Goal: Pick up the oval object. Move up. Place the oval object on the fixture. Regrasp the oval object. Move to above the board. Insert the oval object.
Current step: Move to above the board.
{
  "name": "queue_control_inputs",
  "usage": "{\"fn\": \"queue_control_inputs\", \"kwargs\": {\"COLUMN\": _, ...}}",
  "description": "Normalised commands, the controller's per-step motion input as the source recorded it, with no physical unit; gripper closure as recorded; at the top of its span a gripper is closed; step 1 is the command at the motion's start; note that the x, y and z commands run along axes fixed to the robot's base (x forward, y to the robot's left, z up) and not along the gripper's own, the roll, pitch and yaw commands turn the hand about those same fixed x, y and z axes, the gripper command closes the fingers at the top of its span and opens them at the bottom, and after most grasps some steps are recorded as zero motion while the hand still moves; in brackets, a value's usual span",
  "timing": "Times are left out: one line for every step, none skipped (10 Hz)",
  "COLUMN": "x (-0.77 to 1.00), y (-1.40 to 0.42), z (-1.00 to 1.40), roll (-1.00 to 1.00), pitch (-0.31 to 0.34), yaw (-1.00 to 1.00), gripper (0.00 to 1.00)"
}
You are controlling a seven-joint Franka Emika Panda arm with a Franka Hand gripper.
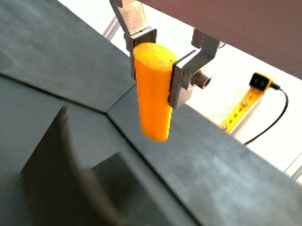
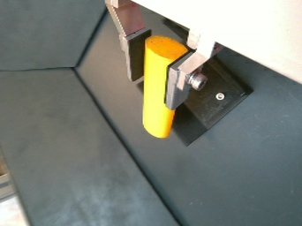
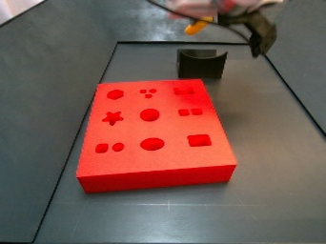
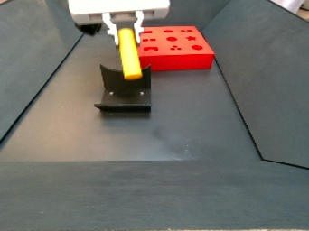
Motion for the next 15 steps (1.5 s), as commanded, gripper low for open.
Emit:
{"fn": "queue_control_inputs", "kwargs": {"x": -0.09, "y": 0.02, "z": 1.0, "roll": -0.01, "pitch": -0.17, "yaw": 0.01, "gripper": 1.0}}
{"fn": "queue_control_inputs", "kwargs": {"x": -0.09, "y": 0.01, "z": 1.0, "roll": -0.01, "pitch": -0.145, "yaw": -0.03, "gripper": 1.0}}
{"fn": "queue_control_inputs", "kwargs": {"x": -0.09, "y": 0.01, "z": 1.0, "roll": -0.01, "pitch": -0.112, "yaw": -0.07, "gripper": 1.0}}
{"fn": "queue_control_inputs", "kwargs": {"x": -0.09, "y": 0.01, "z": 1.0, "roll": -0.02, "pitch": -0.078, "yaw": -0.1, "gripper": 1.0}}
{"fn": "queue_control_inputs", "kwargs": {"x": -0.09, "y": 0.01, "z": 1.0, "roll": -0.02, "pitch": -0.042, "yaw": -0.12, "gripper": 1.0}}
{"fn": "queue_control_inputs", "kwargs": {"x": -0.09, "y": 0.01, "z": 1.0, "roll": -0.02, "pitch": 0.006, "yaw": -0.12, "gripper": 1.0}}
{"fn": "queue_control_inputs", "kwargs": {"x": -0.09, "y": 0.01, "z": 1.0, "roll": -0.02, "pitch": 0.043, "yaw": -0.11, "gripper": 1.0}}
{"fn": "queue_control_inputs", "kwargs": {"x": -0.09, "y": 0.0, "z": 1.0, "roll": -0.02, "pitch": 0.067, "yaw": -0.1, "gripper": 1.0}}
{"fn": "queue_control_inputs", "kwargs": {"x": -0.08, "y": -0.01, "z": 0.95, "roll": -0.03, "pitch": 0.117, "yaw": -0.06, "gripper": 1.0}}
{"fn": "queue_control_inputs", "kwargs": {"x": -0.06, "y": -0.01, "z": 0.82, "roll": -0.04, "pitch": 0.133, "yaw": -0.04, "gripper": 1.0}}
{"fn": "queue_control_inputs", "kwargs": {"x": -0.04, "y": -0.01, "z": 0.57, "roll": -0.05, "pitch": 0.155, "yaw": 0.0, "gripper": 1.0}}
{"fn": "queue_control_inputs", "kwargs": {"x": -0.01, "y": -0.01, "z": 0.32, "roll": -0.06, "pitch": 0.166, "yaw": 0.03, "gripper": 1.0}}
{"fn": "queue_control_inputs", "kwargs": {"x": -0.45, "y": -1.0, "z": 0.16, "roll": -1.0, "pitch": -0.045, "yaw": -0.2, "gripper": 1.0}}
{"fn": "queue_control_inputs", "kwargs": {"x": -0.44, "y": -1.0, "z": 0.14, "roll": -1.0, "pitch": -0.053, "yaw": -0.2, "gripper": 1.0}}
{"fn": "queue_control_inputs", "kwargs": {"x": -0.47, "y": -1.0, "z": 0.15, "roll": -1.0, "pitch": -0.058, "yaw": -0.2, "gripper": 1.0}}
